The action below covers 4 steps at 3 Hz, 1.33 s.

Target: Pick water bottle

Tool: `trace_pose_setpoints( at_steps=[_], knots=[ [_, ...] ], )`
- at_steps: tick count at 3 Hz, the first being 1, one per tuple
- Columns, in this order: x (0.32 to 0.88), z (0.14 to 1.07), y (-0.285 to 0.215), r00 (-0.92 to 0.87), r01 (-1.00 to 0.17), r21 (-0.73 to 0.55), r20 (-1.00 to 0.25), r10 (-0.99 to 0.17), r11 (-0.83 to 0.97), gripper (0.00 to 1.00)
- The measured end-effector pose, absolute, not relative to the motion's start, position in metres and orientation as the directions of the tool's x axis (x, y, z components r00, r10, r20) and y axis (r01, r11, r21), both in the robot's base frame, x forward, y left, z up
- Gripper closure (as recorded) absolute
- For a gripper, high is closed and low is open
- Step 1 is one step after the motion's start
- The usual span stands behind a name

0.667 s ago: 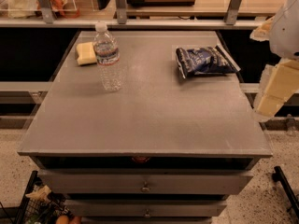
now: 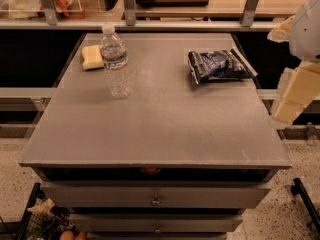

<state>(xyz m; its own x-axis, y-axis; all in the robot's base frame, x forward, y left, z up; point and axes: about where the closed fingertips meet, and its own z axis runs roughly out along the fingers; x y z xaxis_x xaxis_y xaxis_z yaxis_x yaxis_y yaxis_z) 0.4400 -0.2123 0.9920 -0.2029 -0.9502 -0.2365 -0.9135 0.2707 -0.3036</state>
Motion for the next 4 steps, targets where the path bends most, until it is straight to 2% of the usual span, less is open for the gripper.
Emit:
trace_pose_setpoints(
  at_steps=[1, 2, 3, 4],
  knots=[
    [0.463, 0.987, -0.205, -0.181, -0.911, -0.310, -0.291, -0.940, 0.271, 0.00],
    [0.508, 0.966, -0.181, -0.152, -0.917, -0.276, -0.425, -0.892, 0.288, 0.00],
    [0.508, 0.966, -0.181, -0.152, -0.917, -0.276, -0.425, -0.892, 0.288, 0.00],
    [0.517, 0.966, -0.176, -0.162, -0.902, -0.277, -0.494, -0.854, 0.332, 0.00]
  ],
)
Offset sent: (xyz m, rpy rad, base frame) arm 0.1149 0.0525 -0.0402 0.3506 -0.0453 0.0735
